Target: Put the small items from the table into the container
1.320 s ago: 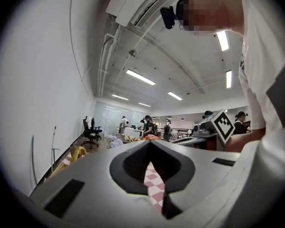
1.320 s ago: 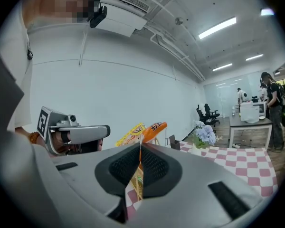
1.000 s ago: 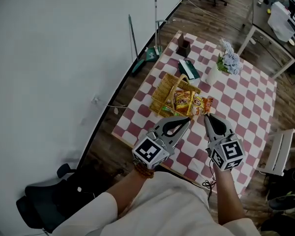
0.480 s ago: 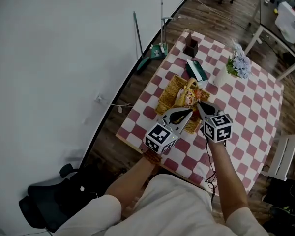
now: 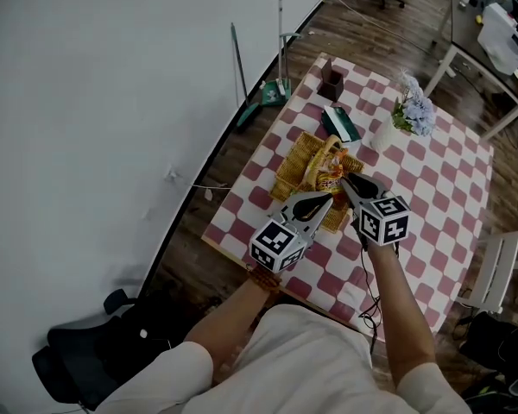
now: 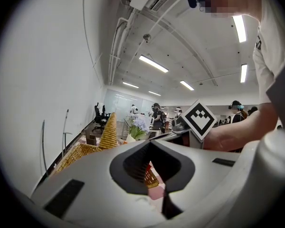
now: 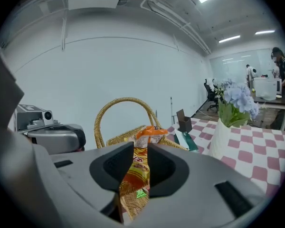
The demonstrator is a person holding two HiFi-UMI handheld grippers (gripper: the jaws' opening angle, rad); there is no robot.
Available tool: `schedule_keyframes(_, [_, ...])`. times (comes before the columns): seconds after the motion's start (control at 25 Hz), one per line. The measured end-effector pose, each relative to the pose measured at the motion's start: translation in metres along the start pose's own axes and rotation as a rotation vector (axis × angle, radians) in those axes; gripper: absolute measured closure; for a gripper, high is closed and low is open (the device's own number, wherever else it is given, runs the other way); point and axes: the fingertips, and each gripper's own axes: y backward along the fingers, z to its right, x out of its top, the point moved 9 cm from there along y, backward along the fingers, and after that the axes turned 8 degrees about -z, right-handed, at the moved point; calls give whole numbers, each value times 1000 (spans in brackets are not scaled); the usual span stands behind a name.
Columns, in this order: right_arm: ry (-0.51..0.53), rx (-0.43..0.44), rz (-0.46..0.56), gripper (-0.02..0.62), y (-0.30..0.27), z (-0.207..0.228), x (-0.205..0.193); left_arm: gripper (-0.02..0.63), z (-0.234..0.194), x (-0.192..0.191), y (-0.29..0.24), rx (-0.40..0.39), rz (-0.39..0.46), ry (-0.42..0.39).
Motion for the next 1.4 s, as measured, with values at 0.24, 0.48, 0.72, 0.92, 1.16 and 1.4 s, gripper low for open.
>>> schedule_keyframes(0.24, [35,-45,132,480,64,-15,8,578,30,28,13,-42,55,-31])
schedule_keyframes(0.48, [105,-106,286,483,159,-46,9,578,83,69,25,-147,146,-88])
schedule_keyframes(0.72, [151,-195,375,494,243,-79,4,578,141,106,29,-287,188,-88])
schedule_keyframes(0.92, [139,-262,427,509,297,-94,-8,578,184,120,33,-376,196,-129])
schedule_keyframes(1.16, [110,-330,452,517,336,-98,-29,578,219,125,37,-437,201,-231])
schedule_keyframes(1.4, [107,-350,458,572,350,-97,-39,578,232,123,30,-458,166,-166])
